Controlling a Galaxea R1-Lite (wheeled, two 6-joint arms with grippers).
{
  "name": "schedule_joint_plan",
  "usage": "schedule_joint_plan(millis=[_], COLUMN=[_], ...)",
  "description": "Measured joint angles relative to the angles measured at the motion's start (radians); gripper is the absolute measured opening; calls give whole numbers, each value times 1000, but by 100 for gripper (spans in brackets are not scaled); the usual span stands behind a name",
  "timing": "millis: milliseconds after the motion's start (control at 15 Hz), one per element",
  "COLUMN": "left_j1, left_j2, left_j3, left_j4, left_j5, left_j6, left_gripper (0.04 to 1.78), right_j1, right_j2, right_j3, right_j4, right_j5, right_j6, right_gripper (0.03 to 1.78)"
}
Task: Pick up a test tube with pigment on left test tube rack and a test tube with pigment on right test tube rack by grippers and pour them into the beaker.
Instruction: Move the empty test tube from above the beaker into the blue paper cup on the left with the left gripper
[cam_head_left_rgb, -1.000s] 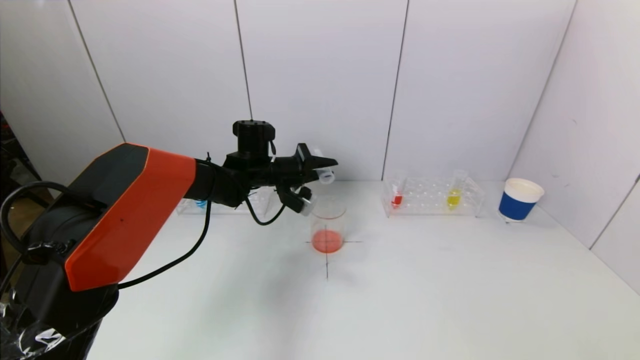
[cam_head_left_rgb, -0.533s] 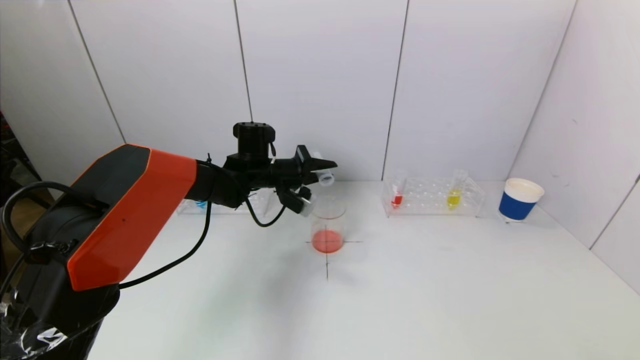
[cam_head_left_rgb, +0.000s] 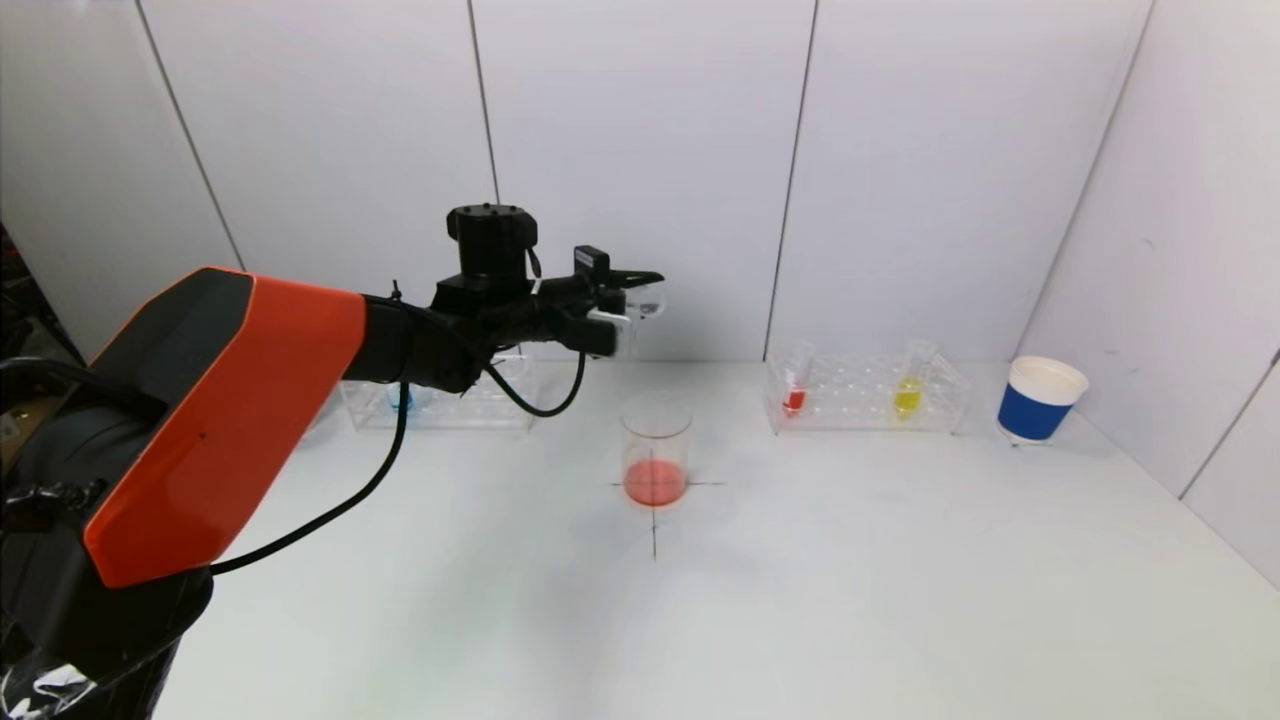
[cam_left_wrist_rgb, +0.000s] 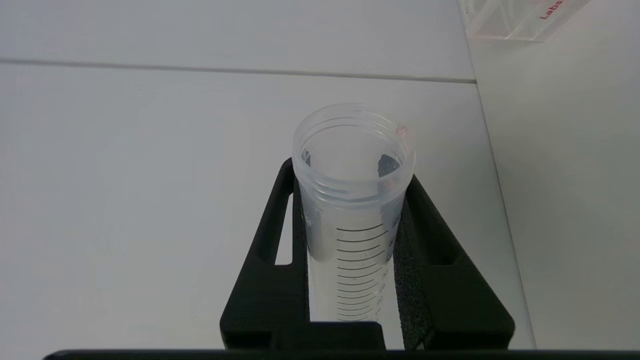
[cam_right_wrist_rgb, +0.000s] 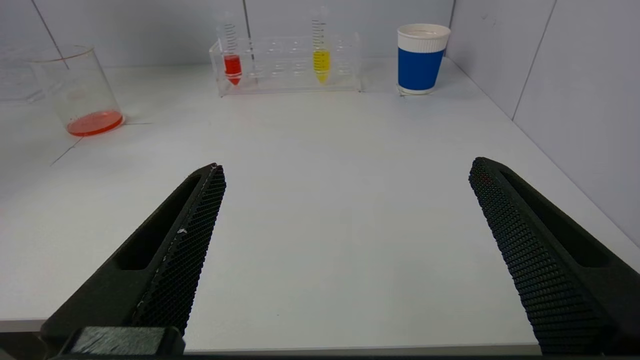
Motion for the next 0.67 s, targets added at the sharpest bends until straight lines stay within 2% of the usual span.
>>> schedule_joint_plan(millis=[267, 400, 667], left_j1=[-1, 4, 12], left_j2=[-55, -95, -194], left_j3=[-84, -133, -160], left_j4=[34, 138, 343], left_j5=[226, 334, 487], left_j6=[-223, -316, -545], left_gripper=[48, 48, 48], right_j1=[0, 0, 0], right_j2=[0, 0, 0], right_j3=[0, 0, 0], right_j4=[0, 0, 0], right_j5=[0, 0, 0], right_j6=[0, 0, 0], right_gripper=[177, 177, 177])
